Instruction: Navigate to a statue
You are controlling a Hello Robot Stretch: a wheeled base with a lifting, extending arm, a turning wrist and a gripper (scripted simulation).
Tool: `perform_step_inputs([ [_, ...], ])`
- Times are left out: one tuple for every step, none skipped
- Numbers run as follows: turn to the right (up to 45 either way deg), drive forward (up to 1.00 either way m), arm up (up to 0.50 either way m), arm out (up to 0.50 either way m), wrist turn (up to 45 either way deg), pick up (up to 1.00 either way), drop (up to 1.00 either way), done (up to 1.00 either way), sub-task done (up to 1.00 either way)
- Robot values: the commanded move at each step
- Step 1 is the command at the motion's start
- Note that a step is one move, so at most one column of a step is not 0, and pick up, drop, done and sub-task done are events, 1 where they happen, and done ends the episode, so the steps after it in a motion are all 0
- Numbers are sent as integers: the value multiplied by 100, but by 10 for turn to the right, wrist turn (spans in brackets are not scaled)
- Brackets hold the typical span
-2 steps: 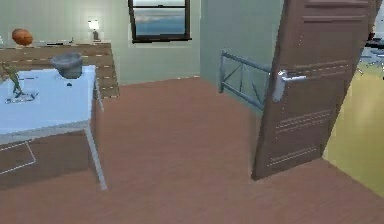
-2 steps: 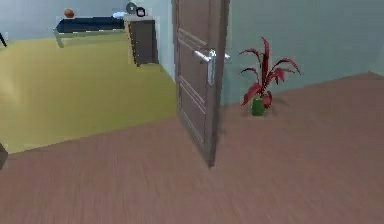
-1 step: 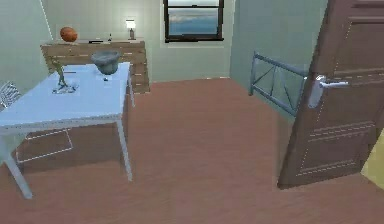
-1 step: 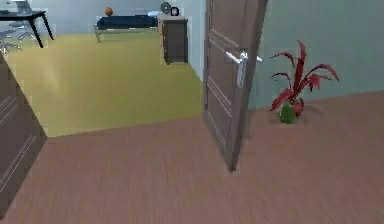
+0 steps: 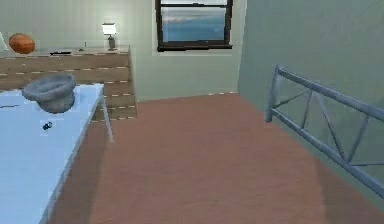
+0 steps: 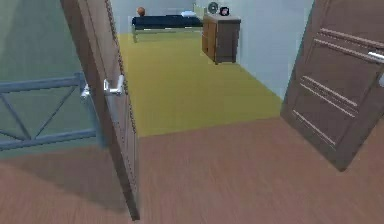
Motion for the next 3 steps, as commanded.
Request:
perform_step_inputs([
  [-210, 0, 0, 0, 0, 0, 0, 0, 0],
  [0, 5, 0, 0, 0, 0, 0, 0, 0],
  [90, 0, 0, 0, 0, 0, 0, 0, 0],
])
